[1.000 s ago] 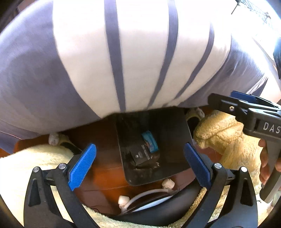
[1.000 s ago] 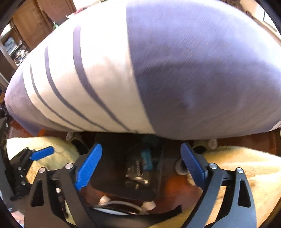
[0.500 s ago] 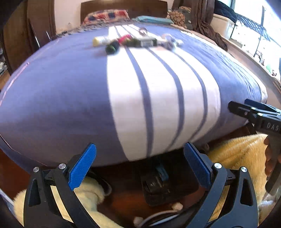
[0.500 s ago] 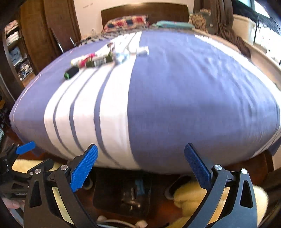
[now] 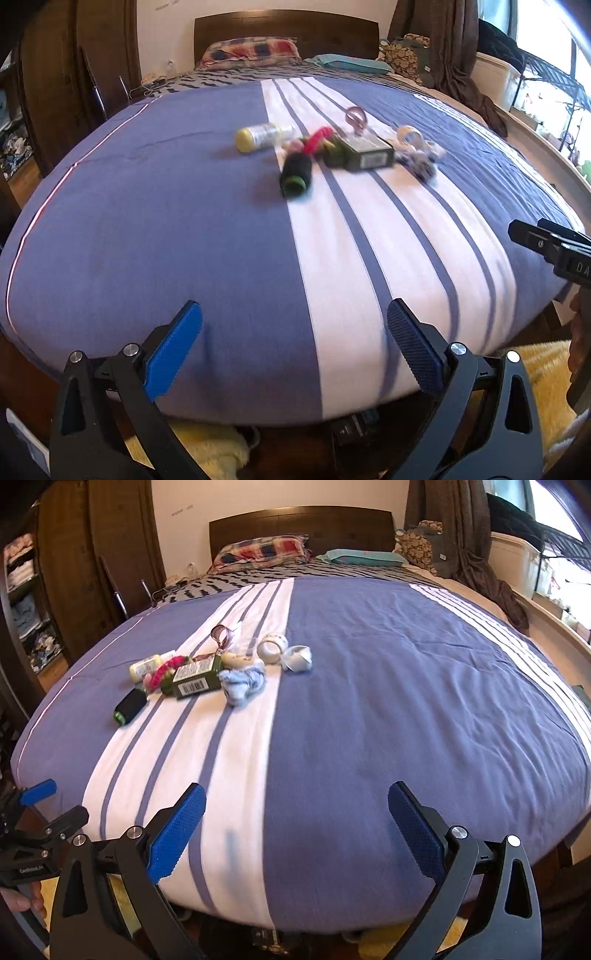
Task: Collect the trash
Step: 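Grasp the black thread spool with the left tool while the right tool grasps the white sock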
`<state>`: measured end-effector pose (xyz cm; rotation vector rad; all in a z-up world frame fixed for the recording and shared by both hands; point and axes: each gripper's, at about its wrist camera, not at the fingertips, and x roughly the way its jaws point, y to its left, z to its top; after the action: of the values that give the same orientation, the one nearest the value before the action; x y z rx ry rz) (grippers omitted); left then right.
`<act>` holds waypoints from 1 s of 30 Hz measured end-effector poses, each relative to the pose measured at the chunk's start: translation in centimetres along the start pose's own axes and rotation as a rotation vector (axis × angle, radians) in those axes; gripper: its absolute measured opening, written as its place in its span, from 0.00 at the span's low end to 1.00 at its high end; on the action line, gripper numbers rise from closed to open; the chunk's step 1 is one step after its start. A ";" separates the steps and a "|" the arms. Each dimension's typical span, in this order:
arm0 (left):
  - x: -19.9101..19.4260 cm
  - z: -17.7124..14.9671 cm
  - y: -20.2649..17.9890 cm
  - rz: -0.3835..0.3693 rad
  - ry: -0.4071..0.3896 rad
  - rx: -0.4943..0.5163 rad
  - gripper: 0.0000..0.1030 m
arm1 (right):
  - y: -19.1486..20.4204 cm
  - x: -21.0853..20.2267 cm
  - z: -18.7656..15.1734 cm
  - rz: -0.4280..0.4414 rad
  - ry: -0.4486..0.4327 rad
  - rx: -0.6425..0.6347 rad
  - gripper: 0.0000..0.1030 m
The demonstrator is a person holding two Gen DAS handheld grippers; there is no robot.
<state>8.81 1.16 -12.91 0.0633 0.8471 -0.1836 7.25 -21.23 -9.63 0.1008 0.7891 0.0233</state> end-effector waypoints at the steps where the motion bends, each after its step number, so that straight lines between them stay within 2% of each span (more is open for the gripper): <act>1: 0.2 0.4 0.1 0.002 0.000 0.002 0.92 | 0.3 0.8 0.5 0.000 0.005 -0.004 0.96; 9: 3.6 4.6 0.8 0.010 0.001 0.004 0.90 | 2.4 5.5 3.6 0.027 0.038 -0.017 0.96; 12: 5.4 6.1 1.1 0.001 0.015 -0.011 0.83 | 2.9 6.8 4.8 0.036 0.032 -0.021 0.94; 14: 6.6 7.0 1.4 -0.009 0.025 -0.024 0.72 | 3.2 7.6 5.5 0.050 0.033 -0.021 0.81; 17: 7.7 8.0 1.5 -0.008 0.025 -0.022 0.65 | 3.4 8.7 6.4 0.069 0.039 -0.017 0.67; 19: 8.2 8.6 1.3 -0.019 0.026 -0.016 0.60 | 3.8 9.4 6.8 0.069 0.040 -0.025 0.62; 21: 8.5 9.0 1.1 -0.021 0.027 -0.007 0.51 | 4.0 9.9 7.1 0.061 0.041 -0.033 0.52; 23: 8.9 9.3 1.0 -0.026 0.031 -0.001 0.39 | 4.1 10.2 7.2 0.049 0.041 -0.042 0.37; 24: 8.9 9.4 1.0 -0.028 0.034 0.000 0.37 | 4.1 10.1 7.2 0.047 0.039 -0.046 0.36; 26: 8.7 9.3 1.1 -0.044 0.034 -0.002 0.25 | 4.1 9.9 7.1 0.044 0.034 -0.053 0.33; 30: 8.1 8.4 0.9 -0.056 0.033 0.004 0.24 | 3.8 8.7 6.2 0.047 0.031 -0.056 0.32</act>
<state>20.40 -0.15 -13.41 0.0463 0.8821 -0.2368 17.87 -17.48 -11.05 0.0659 0.8167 0.0914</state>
